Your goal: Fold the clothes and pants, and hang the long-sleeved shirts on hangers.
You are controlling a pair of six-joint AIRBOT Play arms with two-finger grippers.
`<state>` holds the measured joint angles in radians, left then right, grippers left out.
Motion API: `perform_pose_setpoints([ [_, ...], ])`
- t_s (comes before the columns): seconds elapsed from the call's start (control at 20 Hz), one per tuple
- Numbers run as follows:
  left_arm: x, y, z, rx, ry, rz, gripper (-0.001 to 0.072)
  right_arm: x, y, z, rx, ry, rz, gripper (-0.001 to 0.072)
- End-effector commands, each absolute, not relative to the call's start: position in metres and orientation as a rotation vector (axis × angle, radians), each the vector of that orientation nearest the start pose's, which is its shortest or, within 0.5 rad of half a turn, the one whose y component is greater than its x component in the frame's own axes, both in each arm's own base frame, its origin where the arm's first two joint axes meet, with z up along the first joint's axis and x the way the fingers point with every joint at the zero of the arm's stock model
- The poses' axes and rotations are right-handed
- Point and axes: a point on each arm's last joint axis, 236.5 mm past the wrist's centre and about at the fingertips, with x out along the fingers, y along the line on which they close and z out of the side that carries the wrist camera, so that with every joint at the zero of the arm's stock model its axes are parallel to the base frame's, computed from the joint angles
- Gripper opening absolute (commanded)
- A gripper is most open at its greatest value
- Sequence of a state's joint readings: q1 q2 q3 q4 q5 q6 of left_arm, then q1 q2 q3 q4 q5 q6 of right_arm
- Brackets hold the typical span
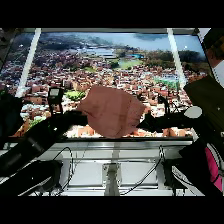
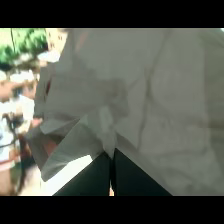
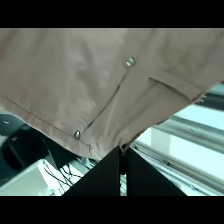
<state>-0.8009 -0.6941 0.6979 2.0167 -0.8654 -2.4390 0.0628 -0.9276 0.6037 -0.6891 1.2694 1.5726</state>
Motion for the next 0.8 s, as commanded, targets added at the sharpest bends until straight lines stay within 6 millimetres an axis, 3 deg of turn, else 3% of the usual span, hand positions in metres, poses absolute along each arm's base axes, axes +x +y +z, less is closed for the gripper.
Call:
perform_pose_setpoints([
  [0.0, 0.338, -0.163, 0.088, -0.088, 0.739, -0.149, 0.0004, 0.260, 0.185, 0.013, 0.847, 1.442, 0.438, 0.0009],
  [0.15, 0.400, -0.155, 0.096, -0.218, 0.716, -0.131, 0.0004, 0.316, 0.174, 0.006, 0.905, 1.388, 0.366, 0.0009],
  [0.3, 0.447, -0.164, 0.095, -0.278, 0.700, -0.179, 0.0004, 0.365, 0.140, -0.014, 1.034, 1.325, 0.220, 0.0009],
  [0.4, 0.471, -0.177, 0.082, -0.272, 0.695, -0.197, 0.0004, 0.385, 0.128, -0.022, 1.111, 1.274, 0.164, 0.0009],
  [0.5, 0.500, -0.204, 0.071, -0.287, 0.620, -0.249, 0.0006, 0.408, 0.122, -0.026, 1.165, 1.189, 0.113, 0.0010],
  [0.65, 0.542, -0.242, 0.087, -0.369, 0.332, -0.361, 0.0007, 0.466, 0.094, -0.018, 1.378, 0.911, -0.072, 0.0012],
  [0.75, 0.560, -0.244, 0.093, -0.483, 0.222, -0.371, 0.0011, 0.494, 0.067, -0.011, 1.442, 0.733, -0.182, 0.0027],
])
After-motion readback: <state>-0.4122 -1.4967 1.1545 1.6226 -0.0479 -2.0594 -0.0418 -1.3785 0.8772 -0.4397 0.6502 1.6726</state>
